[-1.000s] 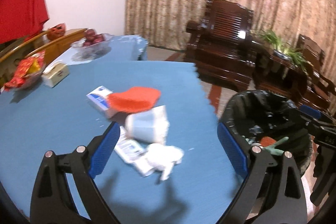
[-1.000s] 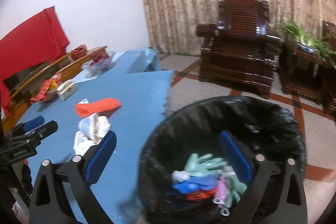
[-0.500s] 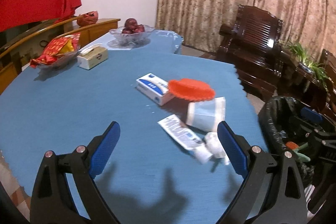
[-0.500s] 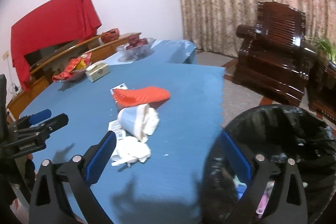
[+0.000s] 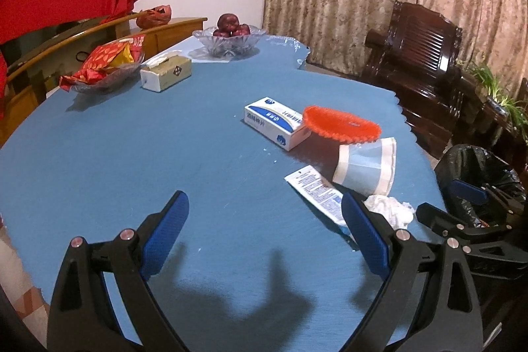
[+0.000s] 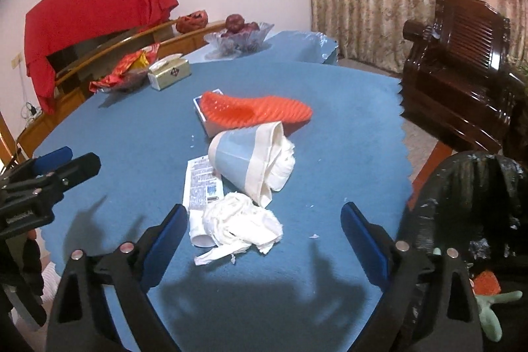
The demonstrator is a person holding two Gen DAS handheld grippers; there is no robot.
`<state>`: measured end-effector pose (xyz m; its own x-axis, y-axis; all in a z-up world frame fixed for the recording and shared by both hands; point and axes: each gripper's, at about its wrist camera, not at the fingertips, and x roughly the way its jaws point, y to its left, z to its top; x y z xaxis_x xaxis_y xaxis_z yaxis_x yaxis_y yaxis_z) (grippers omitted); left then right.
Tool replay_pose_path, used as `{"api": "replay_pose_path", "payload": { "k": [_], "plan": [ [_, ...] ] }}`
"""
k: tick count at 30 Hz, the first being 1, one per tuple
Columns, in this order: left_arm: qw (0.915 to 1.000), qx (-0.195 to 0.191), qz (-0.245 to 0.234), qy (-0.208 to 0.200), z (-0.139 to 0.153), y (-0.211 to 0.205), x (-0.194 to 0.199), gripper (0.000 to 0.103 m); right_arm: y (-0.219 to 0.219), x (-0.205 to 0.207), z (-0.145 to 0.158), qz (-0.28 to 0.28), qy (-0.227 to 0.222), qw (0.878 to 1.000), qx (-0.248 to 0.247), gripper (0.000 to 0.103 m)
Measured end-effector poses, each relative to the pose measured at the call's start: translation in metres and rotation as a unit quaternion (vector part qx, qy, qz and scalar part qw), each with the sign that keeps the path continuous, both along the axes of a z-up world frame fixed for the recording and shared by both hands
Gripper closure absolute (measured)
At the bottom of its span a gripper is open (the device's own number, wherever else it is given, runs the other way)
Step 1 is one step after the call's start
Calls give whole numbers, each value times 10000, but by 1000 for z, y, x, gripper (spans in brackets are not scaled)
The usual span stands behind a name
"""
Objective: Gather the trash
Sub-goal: 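Move both tools back over the remaining trash on the table, then grasp the crumpled white cloth with the right tool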
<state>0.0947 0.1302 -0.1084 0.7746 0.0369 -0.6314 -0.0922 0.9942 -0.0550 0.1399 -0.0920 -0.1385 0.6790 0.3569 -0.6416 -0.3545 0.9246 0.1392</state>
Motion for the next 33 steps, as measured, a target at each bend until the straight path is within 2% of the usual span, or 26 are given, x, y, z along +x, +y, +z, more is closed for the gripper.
{"api": "replay_pose_path", "payload": {
  "k": [6,11,17,20,24,33],
  "plan": [
    [9999,-16,34,111,-8,4,6,12,10,13,-15,104,174,9998,-60,15],
    [9998,-11,56,174,-13,6,8,12,18,24,-30,231,378,9990,-111,24],
    [9997,-15,61,237,-17,7,12,12,20,27,-41,307,521,9982,-5,28],
    [9997,-14,43,255,-18,5,14,12,20,29,-41,407,607,9973,83,44],
    [9996,-14,11,276,-19,2,15,12,19,28,-42,550,739,9956,145,55],
    [9994,-4,-154,323,-22,-16,15,12,-7,17,-27,293,622,9973,239,58]
  ]
}}
